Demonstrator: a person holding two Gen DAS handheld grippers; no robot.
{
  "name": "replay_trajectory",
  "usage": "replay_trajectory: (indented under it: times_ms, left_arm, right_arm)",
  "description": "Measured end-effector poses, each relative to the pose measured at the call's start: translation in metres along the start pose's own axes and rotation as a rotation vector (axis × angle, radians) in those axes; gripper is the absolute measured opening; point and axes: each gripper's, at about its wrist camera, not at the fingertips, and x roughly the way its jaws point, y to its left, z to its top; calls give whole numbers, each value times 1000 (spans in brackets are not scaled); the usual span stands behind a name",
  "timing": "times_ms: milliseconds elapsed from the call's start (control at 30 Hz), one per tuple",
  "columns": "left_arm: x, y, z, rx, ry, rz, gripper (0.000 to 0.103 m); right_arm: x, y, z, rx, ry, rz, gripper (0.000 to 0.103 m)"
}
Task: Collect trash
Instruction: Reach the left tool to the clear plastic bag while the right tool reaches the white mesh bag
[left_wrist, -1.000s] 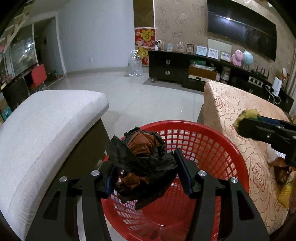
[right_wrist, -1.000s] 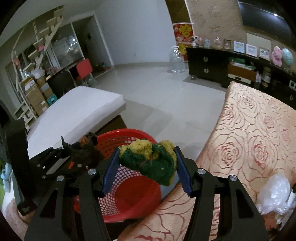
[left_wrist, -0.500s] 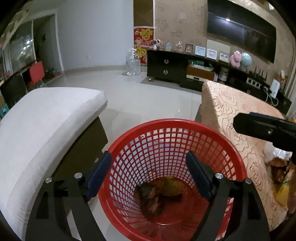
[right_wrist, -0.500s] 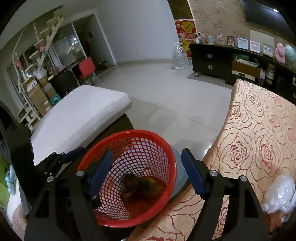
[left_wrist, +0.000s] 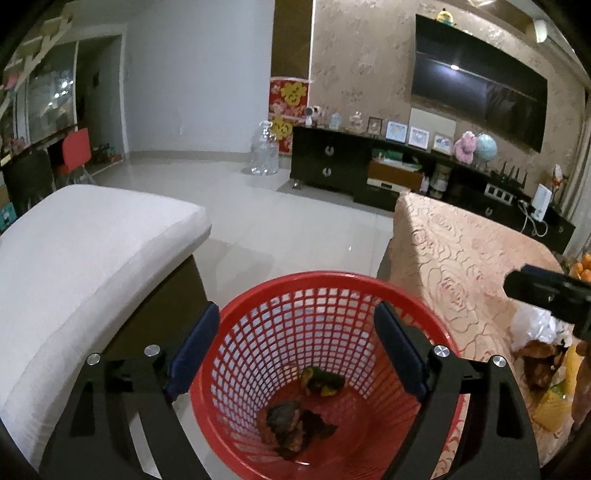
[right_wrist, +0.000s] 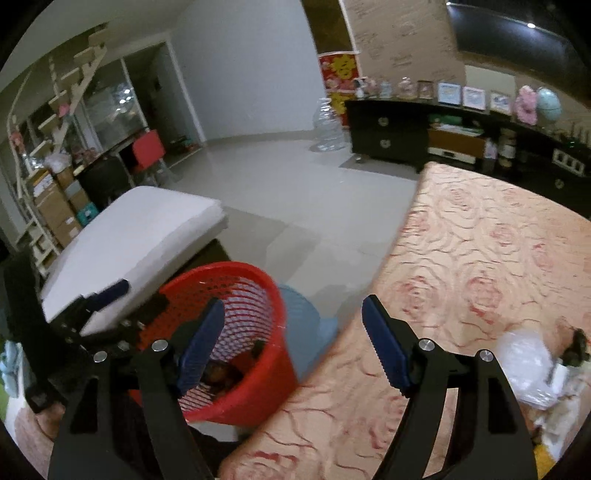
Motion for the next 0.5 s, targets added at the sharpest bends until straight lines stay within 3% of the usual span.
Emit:
replay_trajectory:
  times_ms: [233, 500]
  left_arm:
    - [-2, -27, 3, 26, -13, -64, 85]
    - [3, -73, 1, 90, 1, -133, 85]
  right_arm:
    - [-34, -58, -27, 35, -12, -142, 74]
    - [-85, -145, -61, 161, -41, -315, 75]
